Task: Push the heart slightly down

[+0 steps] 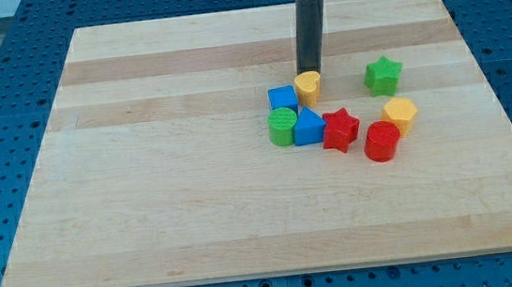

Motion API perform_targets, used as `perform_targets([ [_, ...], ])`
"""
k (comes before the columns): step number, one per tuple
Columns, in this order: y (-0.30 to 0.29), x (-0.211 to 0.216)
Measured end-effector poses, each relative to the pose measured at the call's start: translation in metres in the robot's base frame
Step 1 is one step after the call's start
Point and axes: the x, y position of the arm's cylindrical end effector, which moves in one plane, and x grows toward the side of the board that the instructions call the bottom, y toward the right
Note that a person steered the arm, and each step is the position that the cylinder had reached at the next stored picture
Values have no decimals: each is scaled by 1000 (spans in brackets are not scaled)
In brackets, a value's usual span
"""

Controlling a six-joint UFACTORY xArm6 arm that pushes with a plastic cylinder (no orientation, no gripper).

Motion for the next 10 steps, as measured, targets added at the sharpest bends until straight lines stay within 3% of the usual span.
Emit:
perform_targets([
  [3, 4, 17],
  [5, 1, 3],
  [8, -69, -23],
  [10, -22, -52],
])
